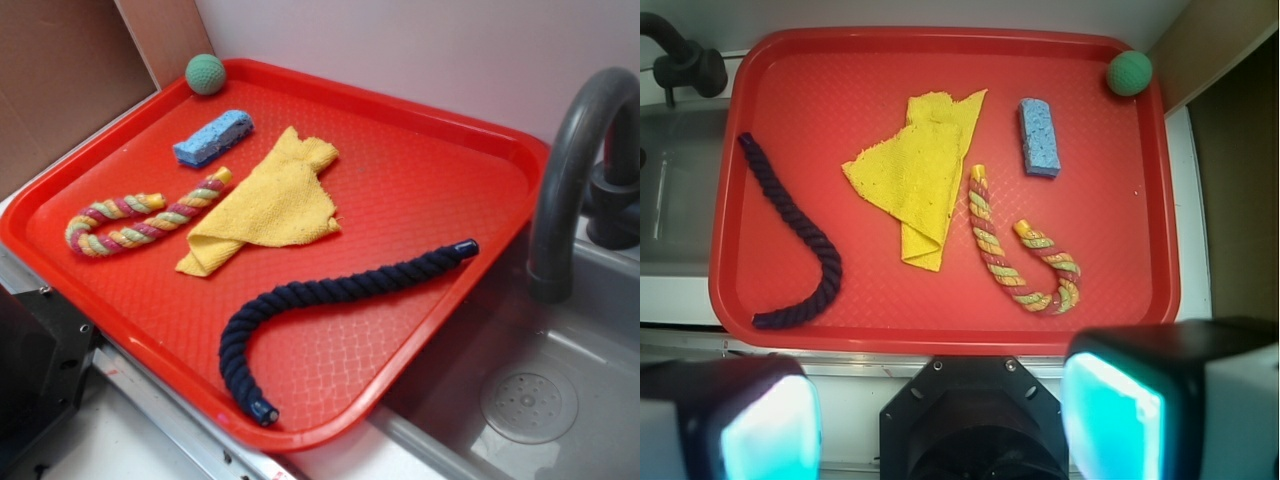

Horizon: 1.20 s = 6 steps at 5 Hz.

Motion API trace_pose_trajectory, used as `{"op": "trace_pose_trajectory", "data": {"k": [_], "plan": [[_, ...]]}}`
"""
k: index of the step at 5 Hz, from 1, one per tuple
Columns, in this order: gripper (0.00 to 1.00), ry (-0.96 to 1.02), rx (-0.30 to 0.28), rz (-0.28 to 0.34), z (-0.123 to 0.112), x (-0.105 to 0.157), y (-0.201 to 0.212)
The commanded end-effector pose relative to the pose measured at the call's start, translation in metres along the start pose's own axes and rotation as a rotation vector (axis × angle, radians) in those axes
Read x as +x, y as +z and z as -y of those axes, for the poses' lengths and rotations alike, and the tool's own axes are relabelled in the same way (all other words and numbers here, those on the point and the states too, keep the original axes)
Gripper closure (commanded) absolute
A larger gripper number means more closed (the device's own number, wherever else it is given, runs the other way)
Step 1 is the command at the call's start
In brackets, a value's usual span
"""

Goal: Grab the blue sponge.

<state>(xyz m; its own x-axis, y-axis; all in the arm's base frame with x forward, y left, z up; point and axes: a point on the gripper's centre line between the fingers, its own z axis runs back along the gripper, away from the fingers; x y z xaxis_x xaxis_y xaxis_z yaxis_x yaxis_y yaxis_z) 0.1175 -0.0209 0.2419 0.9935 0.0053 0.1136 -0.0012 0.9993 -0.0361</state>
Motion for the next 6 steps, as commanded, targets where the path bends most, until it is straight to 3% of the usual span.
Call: {"op": "trace_pose_trajectory", "data": {"k": [1,2,4,5,6], "plan": [[0.0,0.0,0.0,0.0,0.0,0.0,0.0],[0.0,0.097,0.0,0.084,-0.024,0.021,-0.013],[0.0,0.248,0.05,0.146,-0.066,0.046,-0.035],[0.0,0.257,0.091,0.135,-0.086,0.06,-0.054],[0.0,0.274,0.093,0.113,-0.098,0.072,-0.072]]}}
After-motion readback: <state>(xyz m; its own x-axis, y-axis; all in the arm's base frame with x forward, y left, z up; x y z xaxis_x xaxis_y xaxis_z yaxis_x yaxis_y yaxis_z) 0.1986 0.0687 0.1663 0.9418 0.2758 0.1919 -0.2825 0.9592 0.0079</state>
